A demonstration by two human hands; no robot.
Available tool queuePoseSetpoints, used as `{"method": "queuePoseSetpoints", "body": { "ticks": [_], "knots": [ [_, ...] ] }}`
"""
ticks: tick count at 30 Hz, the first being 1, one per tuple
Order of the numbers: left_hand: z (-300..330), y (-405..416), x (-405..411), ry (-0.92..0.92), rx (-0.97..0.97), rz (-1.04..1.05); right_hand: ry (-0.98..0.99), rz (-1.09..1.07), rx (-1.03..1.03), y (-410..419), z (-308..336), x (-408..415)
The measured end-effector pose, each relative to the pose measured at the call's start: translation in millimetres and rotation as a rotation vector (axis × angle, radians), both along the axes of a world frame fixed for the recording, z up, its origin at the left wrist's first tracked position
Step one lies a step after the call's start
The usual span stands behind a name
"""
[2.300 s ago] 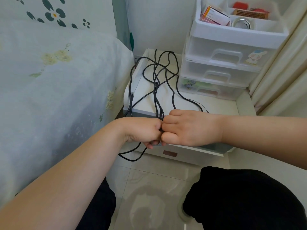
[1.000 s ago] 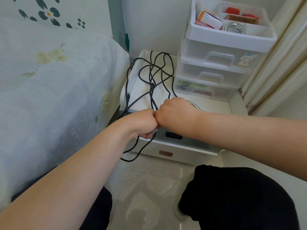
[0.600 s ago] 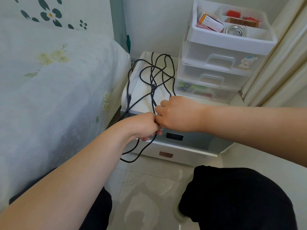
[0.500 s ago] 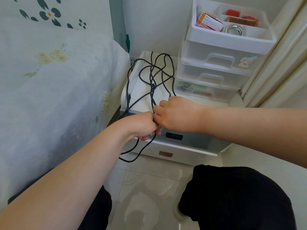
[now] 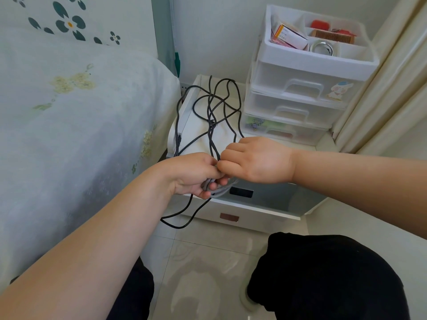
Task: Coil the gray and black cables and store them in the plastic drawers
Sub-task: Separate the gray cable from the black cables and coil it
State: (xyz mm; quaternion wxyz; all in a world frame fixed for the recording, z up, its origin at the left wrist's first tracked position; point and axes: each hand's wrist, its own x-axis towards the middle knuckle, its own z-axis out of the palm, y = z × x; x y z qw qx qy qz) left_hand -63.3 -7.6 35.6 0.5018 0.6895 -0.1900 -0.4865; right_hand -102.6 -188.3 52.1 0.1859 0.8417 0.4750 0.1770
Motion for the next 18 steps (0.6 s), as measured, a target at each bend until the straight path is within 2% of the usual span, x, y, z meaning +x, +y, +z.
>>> {"method": "queuePoseSetpoints", "body": {
  "ticks": [9,18],
  "knots": [
    [1,0,0,-0.077,0.033,0.031,0.064,-0.056,0.080,0,-4,-3],
    [-1,0,1,-0.107,0.104,-0.014,0.005,-0.019,-0.026,14,3,1]
  ]
}}
